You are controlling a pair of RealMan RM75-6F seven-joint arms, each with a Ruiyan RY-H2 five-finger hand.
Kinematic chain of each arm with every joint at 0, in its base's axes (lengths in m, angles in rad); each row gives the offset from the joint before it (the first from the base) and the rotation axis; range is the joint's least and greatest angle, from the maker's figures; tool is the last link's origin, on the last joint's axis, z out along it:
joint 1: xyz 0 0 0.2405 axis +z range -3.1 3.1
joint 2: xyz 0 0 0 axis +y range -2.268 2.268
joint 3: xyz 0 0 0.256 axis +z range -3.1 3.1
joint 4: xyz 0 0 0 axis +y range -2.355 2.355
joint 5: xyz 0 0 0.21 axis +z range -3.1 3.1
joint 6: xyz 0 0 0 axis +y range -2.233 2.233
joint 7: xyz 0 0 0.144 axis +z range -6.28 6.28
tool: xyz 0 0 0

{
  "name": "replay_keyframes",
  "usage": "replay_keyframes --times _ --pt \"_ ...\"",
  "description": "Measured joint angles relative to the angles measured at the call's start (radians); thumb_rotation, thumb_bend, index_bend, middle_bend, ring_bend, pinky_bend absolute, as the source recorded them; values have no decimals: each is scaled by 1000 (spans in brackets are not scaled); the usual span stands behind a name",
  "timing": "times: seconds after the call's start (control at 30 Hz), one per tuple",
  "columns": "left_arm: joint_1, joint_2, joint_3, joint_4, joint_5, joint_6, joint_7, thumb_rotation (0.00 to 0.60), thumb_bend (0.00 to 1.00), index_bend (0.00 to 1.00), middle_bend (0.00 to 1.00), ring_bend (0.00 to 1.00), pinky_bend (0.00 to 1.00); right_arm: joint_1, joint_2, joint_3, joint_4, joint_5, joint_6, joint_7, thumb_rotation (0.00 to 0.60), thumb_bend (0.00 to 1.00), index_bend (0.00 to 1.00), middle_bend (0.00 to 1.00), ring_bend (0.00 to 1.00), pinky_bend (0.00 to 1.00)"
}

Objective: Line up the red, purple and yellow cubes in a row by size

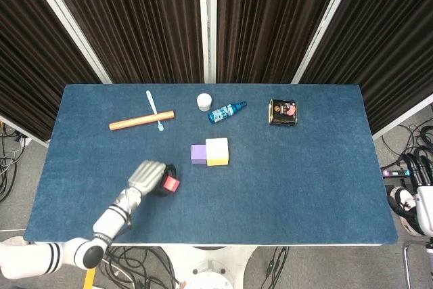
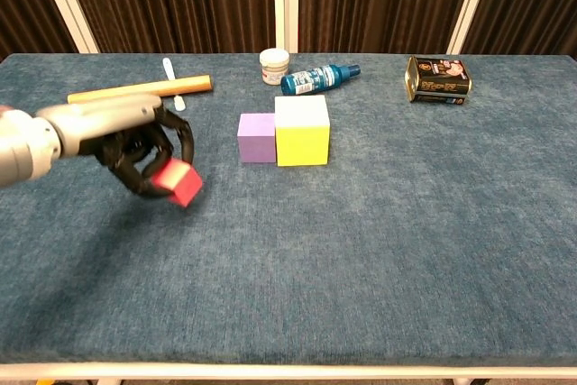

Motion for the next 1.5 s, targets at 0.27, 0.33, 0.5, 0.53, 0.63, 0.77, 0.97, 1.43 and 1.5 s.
replay_keyframes --times 0.27,0.33,0.5,0.53,0.63,0.77,0.97,1.43,1.5 --pt "-84 -55 -108 96 -274 -7 85 600 312 568 832 870 975 -5 3 -2 -5 -4 8 -1 600 148 0 81 25 149" --pt "-118 -77 -131 135 -355 -16 119 600 312 566 832 870 976 -8 5 -3 -5 -2 11 0 600 148 0 81 25 149" --pt "-201 -128 -176 229 -547 -42 198 600 313 556 830 871 977 -14 10 -3 -6 2 16 3 600 148 0 81 26 149" --pt "-215 -137 -181 245 -576 -44 212 600 313 556 830 871 977 -16 10 -3 -5 4 17 4 600 148 0 81 26 149" --pt "-260 -168 -197 291 -652 -49 256 600 313 555 830 870 977 -17 9 -4 -3 4 17 7 600 148 0 81 26 149" --pt "-291 -204 -202 331 -694 -40 291 600 313 550 830 871 977 -16 9 -4 0 4 15 9 600 149 0 81 26 149" --pt "-306 -226 -203 339 -722 -27 309 600 312 549 829 871 977 -18 10 -2 4 9 14 11 600 148 0 81 26 149" --pt "-316 -235 -208 305 -737 -15 321 600 311 550 827 871 977 -17 8 -3 11 12 7 18 600 148 0 81 26 149" --pt "-319 -238 -209 303 -735 -10 322 600 310 550 827 870 977 -17 8 -3 12 12 6 19 600 148 0 81 26 149"
